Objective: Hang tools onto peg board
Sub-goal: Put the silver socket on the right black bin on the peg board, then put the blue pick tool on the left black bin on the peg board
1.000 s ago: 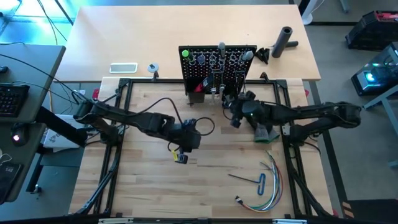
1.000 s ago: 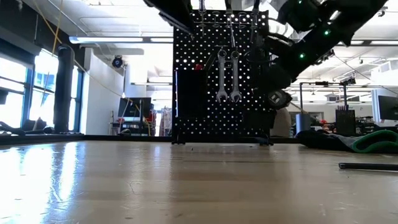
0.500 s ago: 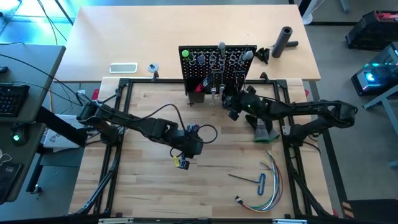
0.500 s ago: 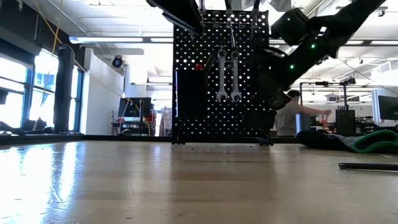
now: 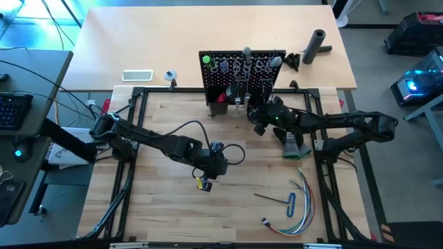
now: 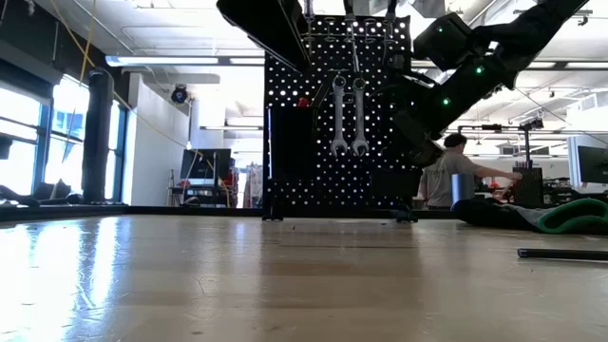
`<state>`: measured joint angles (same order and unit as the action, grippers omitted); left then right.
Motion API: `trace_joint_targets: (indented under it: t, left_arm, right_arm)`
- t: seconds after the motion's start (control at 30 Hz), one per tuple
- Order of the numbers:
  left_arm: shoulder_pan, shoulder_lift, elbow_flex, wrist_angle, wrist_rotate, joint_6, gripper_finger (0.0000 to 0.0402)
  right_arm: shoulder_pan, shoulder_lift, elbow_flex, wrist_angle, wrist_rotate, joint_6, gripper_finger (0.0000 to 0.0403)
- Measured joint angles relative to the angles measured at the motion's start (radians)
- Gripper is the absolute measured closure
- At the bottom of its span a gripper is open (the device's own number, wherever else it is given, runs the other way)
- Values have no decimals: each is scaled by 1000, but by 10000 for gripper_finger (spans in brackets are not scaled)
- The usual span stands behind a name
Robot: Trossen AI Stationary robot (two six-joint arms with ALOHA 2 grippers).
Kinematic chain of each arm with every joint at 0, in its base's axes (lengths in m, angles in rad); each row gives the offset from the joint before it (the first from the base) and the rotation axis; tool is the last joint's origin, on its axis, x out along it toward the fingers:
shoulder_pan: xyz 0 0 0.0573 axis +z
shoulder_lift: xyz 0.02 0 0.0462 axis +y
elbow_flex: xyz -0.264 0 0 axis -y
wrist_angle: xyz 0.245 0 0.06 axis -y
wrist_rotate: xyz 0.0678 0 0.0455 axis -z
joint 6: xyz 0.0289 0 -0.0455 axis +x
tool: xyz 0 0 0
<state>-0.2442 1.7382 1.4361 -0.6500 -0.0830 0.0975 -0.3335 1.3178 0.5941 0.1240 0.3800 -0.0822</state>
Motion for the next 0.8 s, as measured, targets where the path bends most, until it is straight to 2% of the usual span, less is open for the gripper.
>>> trace_joint_targets:
  t: [0.3,0.57,0.8]
  left_arm:
    - [0,0,0,5,0,1,323]
    - [0,0,0,5,0,1,323]
    - [1,0,0,5,0,1,323]
  right_arm:
    - [0,0,0,1,-19,6,273]
    - [0,0,0,1,-13,41,205]
    - [21,0,0,9,-27,59,197]
